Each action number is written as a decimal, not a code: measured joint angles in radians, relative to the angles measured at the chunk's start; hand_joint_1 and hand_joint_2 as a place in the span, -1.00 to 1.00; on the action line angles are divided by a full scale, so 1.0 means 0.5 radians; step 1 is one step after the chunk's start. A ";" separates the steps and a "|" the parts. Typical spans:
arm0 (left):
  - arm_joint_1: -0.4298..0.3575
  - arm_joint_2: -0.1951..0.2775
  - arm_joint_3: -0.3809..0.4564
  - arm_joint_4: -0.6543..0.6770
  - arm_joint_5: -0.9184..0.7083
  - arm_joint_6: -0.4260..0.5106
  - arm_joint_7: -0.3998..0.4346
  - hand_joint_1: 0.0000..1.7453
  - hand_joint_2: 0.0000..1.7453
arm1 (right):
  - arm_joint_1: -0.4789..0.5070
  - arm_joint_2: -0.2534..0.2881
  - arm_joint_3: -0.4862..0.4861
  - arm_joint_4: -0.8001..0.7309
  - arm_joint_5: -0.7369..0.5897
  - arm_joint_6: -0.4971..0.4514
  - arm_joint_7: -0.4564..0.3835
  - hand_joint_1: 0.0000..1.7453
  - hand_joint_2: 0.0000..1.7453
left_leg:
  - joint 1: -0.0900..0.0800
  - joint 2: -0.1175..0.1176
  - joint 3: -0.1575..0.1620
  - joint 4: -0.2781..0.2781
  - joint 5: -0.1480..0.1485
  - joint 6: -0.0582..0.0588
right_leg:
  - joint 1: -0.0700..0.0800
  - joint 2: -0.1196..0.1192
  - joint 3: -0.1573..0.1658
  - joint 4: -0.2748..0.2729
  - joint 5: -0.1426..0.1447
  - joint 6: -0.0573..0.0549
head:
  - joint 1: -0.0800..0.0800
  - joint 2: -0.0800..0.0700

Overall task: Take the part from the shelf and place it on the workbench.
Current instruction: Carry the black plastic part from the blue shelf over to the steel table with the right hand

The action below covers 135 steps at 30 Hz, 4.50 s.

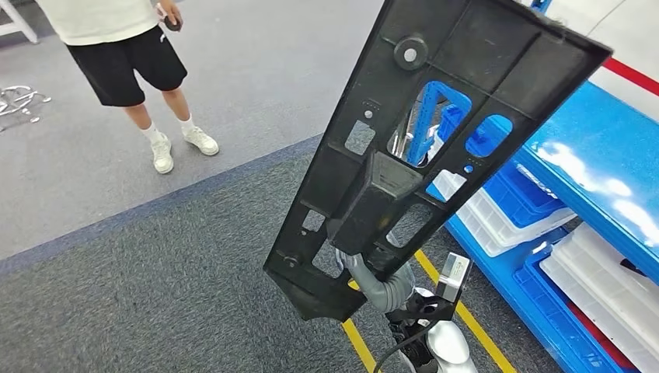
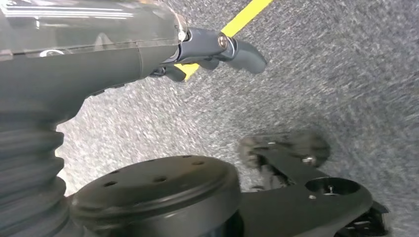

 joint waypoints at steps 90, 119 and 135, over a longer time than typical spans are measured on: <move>-0.043 0.104 1.993 -0.072 -1.143 -0.264 0.082 -1.00 1.00 | -0.009 0.011 0.011 0.179 -0.554 0.381 0.109 1.00 1.00 | -0.007 -0.033 0.079 -0.181 0.031 0.041 | 0.021 0.062 0.017 -0.043 -0.001 -0.004 | -0.018 0.000; -0.045 0.106 1.997 -0.072 -1.165 -0.229 -0.046 -1.00 1.00 | -0.007 0.025 -0.106 0.131 -0.477 0.397 0.063 1.00 1.00 | -0.023 -0.143 0.177 -0.394 0.131 0.065 | 0.012 0.099 0.008 -0.050 0.012 0.005 | -0.019 0.000; -0.058 0.115 1.988 -0.072 -1.183 -0.231 -0.050 -1.00 1.00 | 0.018 0.032 -0.171 0.137 -0.406 0.341 0.031 1.00 1.00 | 0.007 0.036 0.289 -0.554 0.188 0.111 | 0.003 0.023 -0.074 0.199 -0.166 0.102 | -0.020 0.000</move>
